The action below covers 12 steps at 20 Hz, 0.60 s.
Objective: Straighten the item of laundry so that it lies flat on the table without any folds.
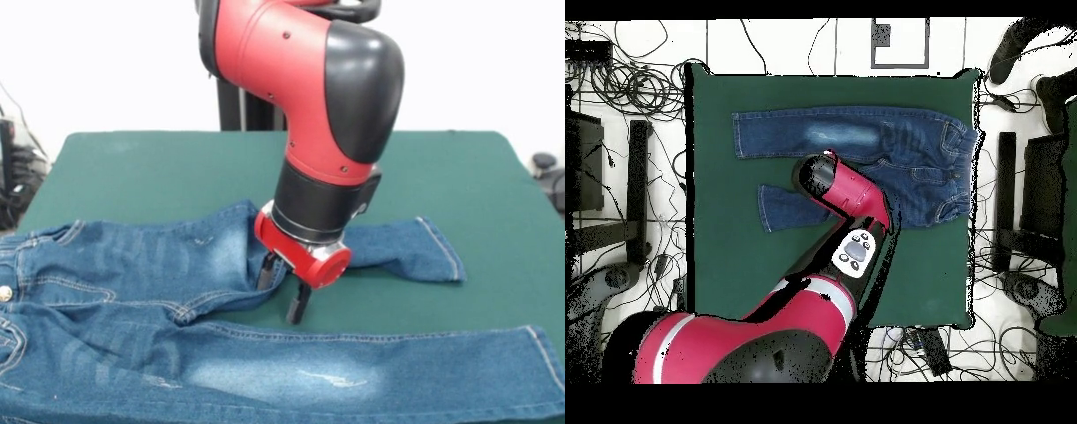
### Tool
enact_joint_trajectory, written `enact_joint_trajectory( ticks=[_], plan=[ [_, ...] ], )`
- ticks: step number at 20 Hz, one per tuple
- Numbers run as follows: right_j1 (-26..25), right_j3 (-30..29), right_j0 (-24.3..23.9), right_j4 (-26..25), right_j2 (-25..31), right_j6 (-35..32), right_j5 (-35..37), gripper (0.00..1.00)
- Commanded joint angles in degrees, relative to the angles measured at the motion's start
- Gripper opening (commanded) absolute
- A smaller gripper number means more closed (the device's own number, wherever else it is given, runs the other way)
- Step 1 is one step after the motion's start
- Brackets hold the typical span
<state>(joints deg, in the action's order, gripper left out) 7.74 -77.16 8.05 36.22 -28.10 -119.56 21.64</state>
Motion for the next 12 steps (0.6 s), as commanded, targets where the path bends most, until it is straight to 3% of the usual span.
enact_joint_trajectory(
  ticks=[1,12],
  plan=[
    [-0.4,2.0,1.9,3.2,5.3,-15.5,-2.3,1.0],
    [2.5,0.1,4.3,3.2,3.0,-17.9,3.0,1.0]
  ],
)
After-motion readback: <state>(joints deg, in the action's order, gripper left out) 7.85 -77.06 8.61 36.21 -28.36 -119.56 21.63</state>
